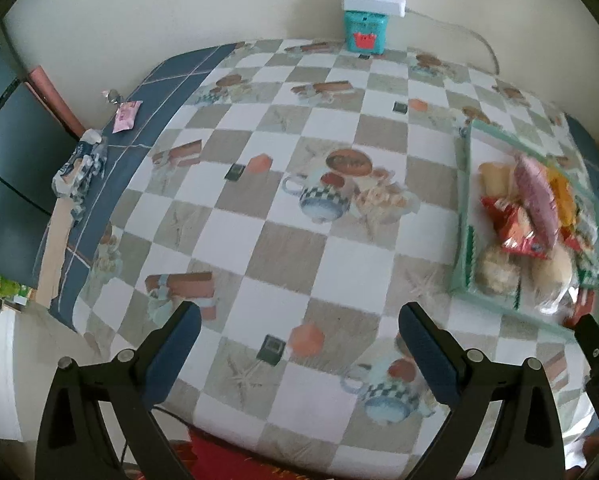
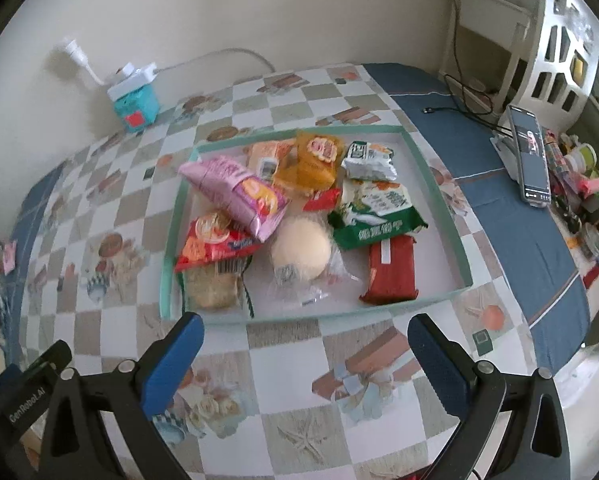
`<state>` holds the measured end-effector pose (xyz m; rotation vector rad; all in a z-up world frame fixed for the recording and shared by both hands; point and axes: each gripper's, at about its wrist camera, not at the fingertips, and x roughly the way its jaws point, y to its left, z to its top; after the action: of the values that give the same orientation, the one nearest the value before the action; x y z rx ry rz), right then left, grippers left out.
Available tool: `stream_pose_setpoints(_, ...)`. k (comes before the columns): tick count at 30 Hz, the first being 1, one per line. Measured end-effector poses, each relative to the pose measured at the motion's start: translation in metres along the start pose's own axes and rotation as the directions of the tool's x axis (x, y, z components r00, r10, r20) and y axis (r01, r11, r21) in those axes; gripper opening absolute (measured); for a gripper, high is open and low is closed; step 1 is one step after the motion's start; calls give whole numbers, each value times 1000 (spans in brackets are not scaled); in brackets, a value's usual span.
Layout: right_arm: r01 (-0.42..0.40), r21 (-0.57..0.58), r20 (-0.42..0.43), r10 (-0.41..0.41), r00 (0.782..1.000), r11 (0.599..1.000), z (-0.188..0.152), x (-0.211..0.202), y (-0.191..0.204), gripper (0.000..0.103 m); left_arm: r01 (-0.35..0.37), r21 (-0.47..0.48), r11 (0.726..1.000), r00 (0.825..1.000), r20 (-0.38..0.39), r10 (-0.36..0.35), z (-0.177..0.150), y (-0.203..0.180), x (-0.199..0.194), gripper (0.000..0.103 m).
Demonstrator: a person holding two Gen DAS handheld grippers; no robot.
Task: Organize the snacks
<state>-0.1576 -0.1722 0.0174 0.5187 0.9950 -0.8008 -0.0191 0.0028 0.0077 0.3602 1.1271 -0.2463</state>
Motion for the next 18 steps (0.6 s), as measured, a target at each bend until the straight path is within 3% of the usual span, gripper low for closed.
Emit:
stream_pose_setpoints(4,2,-25,4,-1,1000,1000,-6,-3,5,103,-29,23,999,999,22,28,-5,4,-2,99)
stream_pose_setpoints(18,26,-74,37,-24,999,997,-9,-9,20,103,-5,39,999,998,57,2,-6,11,-8,99)
